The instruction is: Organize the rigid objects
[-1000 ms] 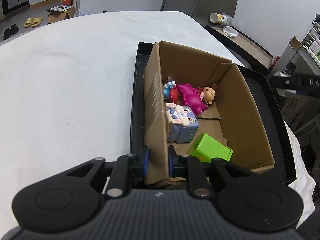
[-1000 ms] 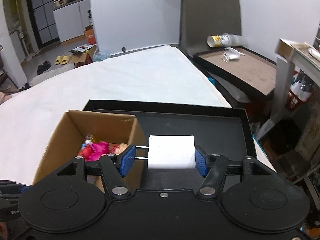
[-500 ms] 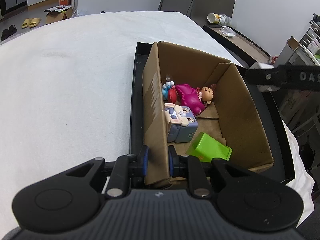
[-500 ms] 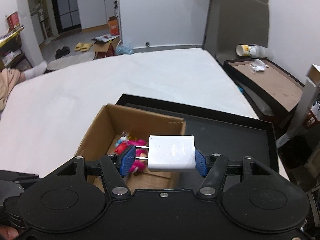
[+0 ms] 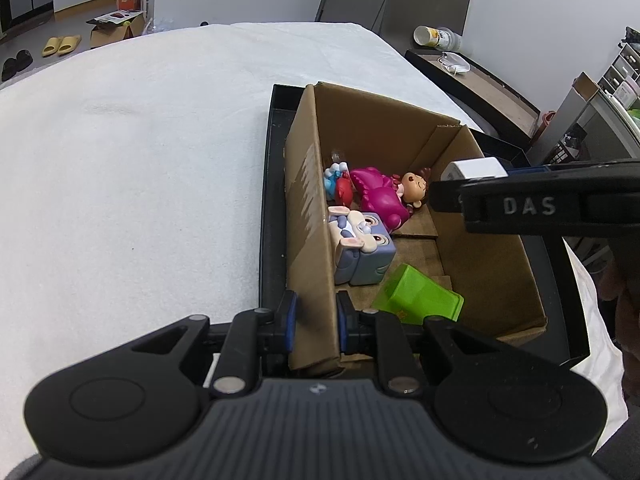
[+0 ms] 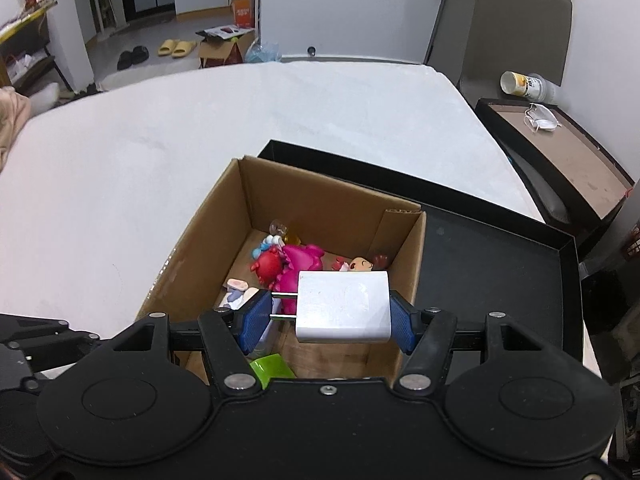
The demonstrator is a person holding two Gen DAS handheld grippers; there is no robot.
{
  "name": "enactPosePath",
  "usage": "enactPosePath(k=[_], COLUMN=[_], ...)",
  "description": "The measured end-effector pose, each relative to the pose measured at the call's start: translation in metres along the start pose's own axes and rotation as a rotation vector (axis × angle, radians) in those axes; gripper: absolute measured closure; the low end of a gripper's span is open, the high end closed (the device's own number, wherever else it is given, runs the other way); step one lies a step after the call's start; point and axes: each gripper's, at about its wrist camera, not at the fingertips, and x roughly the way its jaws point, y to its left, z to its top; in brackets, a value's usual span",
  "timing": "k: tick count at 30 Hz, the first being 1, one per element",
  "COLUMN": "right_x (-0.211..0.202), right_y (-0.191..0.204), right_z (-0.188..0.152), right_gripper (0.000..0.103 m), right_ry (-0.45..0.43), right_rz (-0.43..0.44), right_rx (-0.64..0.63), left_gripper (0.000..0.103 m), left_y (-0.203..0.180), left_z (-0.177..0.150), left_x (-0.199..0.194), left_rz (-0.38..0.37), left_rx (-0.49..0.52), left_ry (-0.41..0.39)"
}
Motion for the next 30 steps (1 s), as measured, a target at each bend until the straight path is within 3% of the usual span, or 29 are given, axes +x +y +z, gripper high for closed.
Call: enactPosePath(k=[6, 17, 30], right_x=[-0.006, -0.049, -0.079], right_y=[-0.002, -0.052, -0.075], right_z=[-0.002, -0.024, -0.047], right_gripper=[0.037, 0.035, 0.021], right_ry=[-0.015, -0.061, -0.083], right_rz=[-0.023, 0.001, 0.000], right_rx=[0.004, 0.198, 0.296], left_gripper=[0.084, 0.084, 0.083], left_y=[-0.001, 0.000, -0.006], left_z=[0.000, 0.004, 0.016], left_x=[0.001, 0.000, -0.024], left_rz=[-0.001, 0.004, 0.019], left_rx=[0.002, -0.009, 0.009], left_ry=[0.002, 0.022, 0.048])
